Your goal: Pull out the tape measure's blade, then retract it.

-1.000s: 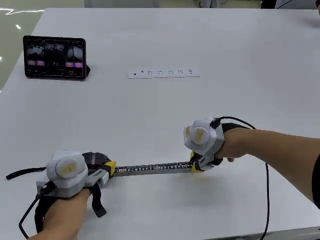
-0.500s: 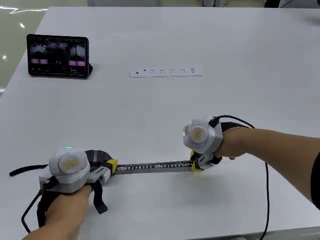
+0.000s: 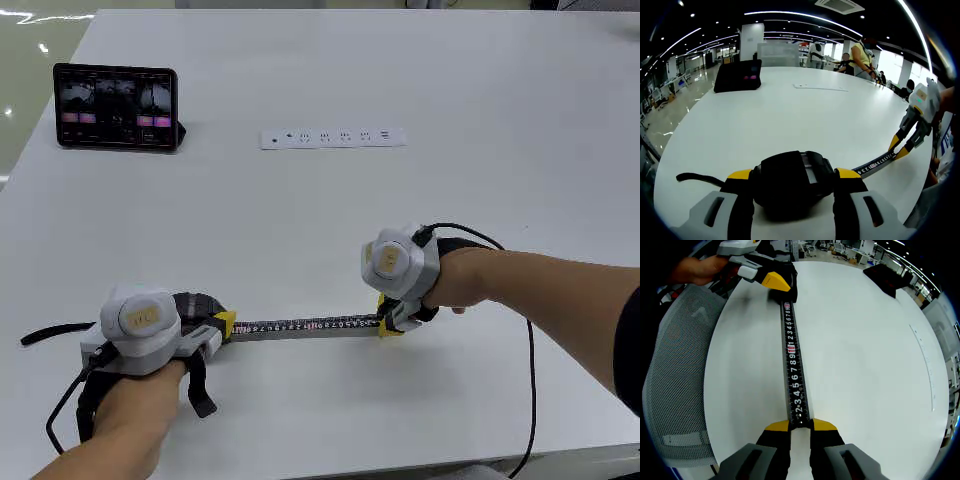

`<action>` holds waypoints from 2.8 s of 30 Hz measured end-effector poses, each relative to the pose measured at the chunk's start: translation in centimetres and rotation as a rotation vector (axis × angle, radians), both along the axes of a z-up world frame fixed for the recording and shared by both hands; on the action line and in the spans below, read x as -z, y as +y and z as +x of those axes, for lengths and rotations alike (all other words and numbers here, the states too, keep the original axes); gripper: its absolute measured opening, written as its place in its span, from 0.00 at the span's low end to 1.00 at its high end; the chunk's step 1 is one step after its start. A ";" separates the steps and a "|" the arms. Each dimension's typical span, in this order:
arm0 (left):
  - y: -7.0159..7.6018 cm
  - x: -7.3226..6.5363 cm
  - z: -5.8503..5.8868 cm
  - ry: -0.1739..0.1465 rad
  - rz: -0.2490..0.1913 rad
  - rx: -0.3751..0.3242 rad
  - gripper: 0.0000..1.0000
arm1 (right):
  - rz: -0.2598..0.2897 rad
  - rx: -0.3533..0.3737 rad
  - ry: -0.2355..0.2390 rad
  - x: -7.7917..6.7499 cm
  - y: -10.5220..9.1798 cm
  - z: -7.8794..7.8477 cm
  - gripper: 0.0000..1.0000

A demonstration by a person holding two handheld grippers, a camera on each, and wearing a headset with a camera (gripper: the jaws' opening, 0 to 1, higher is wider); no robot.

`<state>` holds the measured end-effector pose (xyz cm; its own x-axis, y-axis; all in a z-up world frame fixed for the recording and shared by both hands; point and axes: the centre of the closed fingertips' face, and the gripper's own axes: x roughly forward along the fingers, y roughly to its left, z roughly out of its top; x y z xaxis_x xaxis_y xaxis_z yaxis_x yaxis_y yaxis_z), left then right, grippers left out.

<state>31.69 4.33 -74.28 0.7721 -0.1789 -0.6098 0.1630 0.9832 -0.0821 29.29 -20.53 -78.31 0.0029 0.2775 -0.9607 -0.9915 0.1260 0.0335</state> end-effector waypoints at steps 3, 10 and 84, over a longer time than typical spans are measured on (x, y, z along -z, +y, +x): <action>0.0 0.0 0.0 0.004 0.000 0.000 0.60 | 0.015 0.030 0.015 0.0 0.2 0.1 0.10; 0.0 0.1 0.1 0.002 0.002 0.002 0.60 | 0.019 0.021 0.011 -0.1 0.6 0.0 0.10; 0.0 0.7 0.1 0.029 -0.003 0.007 0.61 | 0.072 -0.009 -0.012 0.1 3.9 0.1 0.10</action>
<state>31.81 4.32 -75.02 0.7529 -0.1867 -0.6312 0.1678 0.9817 -0.0902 29.41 -16.60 -78.44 0.0112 0.3457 -0.9383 -0.9929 0.1149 0.0305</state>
